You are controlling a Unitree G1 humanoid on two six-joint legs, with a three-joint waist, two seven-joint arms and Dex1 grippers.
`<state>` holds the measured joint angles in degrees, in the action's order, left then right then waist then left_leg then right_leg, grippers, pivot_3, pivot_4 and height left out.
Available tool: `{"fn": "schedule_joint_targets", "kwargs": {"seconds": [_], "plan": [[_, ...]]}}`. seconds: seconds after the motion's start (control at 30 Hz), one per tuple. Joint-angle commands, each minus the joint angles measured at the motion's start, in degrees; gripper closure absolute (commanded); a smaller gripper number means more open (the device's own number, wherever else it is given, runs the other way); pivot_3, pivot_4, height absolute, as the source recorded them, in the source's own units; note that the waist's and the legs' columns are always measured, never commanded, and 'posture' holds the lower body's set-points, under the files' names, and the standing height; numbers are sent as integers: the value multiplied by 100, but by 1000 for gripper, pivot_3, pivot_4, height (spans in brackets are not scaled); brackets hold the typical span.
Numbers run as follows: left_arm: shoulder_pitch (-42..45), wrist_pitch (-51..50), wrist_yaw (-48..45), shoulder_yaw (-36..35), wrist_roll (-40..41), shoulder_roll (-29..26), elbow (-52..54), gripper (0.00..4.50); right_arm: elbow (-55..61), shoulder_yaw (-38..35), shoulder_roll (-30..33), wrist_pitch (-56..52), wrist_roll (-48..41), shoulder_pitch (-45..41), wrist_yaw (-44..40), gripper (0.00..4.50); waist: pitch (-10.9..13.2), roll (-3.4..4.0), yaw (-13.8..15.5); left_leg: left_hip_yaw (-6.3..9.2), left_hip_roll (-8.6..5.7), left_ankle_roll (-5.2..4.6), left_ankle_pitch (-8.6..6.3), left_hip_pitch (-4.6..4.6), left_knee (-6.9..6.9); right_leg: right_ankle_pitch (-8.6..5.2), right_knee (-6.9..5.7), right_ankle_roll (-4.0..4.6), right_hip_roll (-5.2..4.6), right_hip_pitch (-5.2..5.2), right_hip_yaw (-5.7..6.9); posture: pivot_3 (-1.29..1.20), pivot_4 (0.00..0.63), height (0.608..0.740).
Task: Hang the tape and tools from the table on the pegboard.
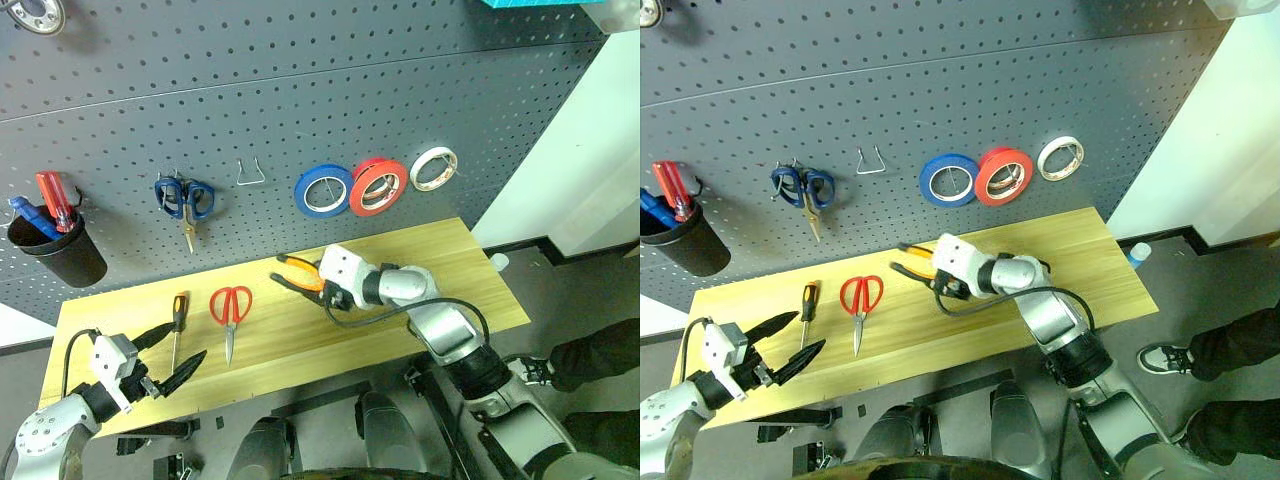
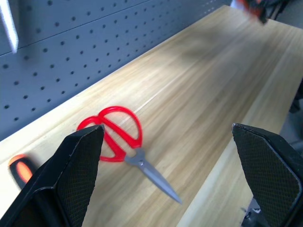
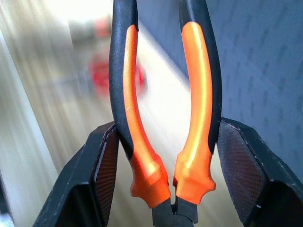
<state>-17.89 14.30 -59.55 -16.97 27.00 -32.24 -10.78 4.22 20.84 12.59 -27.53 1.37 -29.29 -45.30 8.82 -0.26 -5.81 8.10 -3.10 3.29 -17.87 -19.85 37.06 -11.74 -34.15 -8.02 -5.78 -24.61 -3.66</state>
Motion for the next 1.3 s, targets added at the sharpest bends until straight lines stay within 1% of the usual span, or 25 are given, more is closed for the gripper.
{"fn": "schedule_joint_targets", "kwargs": {"seconds": [0.03, 0.13, 0.27, 0.37, 0.5, 0.63, 1.03, 1.3], "plan": [[162, -11, 38, -110, 179, 94, 209, 0, 636, -729, -601, -308, -756, -945, 322, 1773, 0, 0, 8, 1, 0, 0, 0, 0, 1, 3, -1, 4, 0, 0, 0, -123, 106, 738], [337, 19, 86, -46, 166, 214, 290, 0, 390, -1123, -1075, -112, -951, -1604, 821, 1773, -3, 0, 3, 1, 0, 1, 0, -2, 2, 5, -1, 5, 0, -4, 0, -132, 96, 738], [776, 144, 322, 49, 94, 512, 366, 0, -596, -1661, -1599, 345, -1312, -2573, 1224, 1773, -19, -3, 5, 5, -2, 5, 2, -34, -2, 7, -6, 8, -2, -39, 4, -125, 87, 738], [1033, 326, 520, 56, -15, 715, 367, 0, -1114, -1725, -1752, 632, -1385, -2848, 1293, 1773, -22, -8, -11, 5, -2, 15, 8, -54, -2, 20, -8, 14, -2, -62, 3, -115, 86, 738], [1370, 504, 938, 132, -140, 1054, 499, 0, -1819, -1768, -2036, 1101, -1508, -3010, 1349, 1773, -23, -5, -49, 1, -2, 16, 9, -58, -4, 22, -11, 14, -2, -70, 1, -106, 86, 738], [1445, 542, 1069, 237, -226, 1170, 529, 0, -2389, -1855, -2312, 1515, -1593, -3133, 1420, 1773, -23, -5, -157, 0, -2, 17, 9, -59, -5, 22, -17, 14, -1, -75, -2, -102, 86, 738], [1537, 689, 1179, 276, -317, 1170, 347, 0, -3837, -1994, -2945, 2700, -1752, -3582, 1939, 1773, -23, -5, -170, 1, -2, 19, 11, -57, -2, 22, -23, 14, 1, -74, -3, -102, 88, 738], [1801, 1047, 1471, 24, -338, 1159, 109, 0, -4441, -1991, -3074, 3149, -1914, -3677, 2050, 1773, -23, -5, -159, 2, -2, 26, 15, -54, 3, 22, -33, 13, 1, -74, -3, -87, 95, 738]]}}
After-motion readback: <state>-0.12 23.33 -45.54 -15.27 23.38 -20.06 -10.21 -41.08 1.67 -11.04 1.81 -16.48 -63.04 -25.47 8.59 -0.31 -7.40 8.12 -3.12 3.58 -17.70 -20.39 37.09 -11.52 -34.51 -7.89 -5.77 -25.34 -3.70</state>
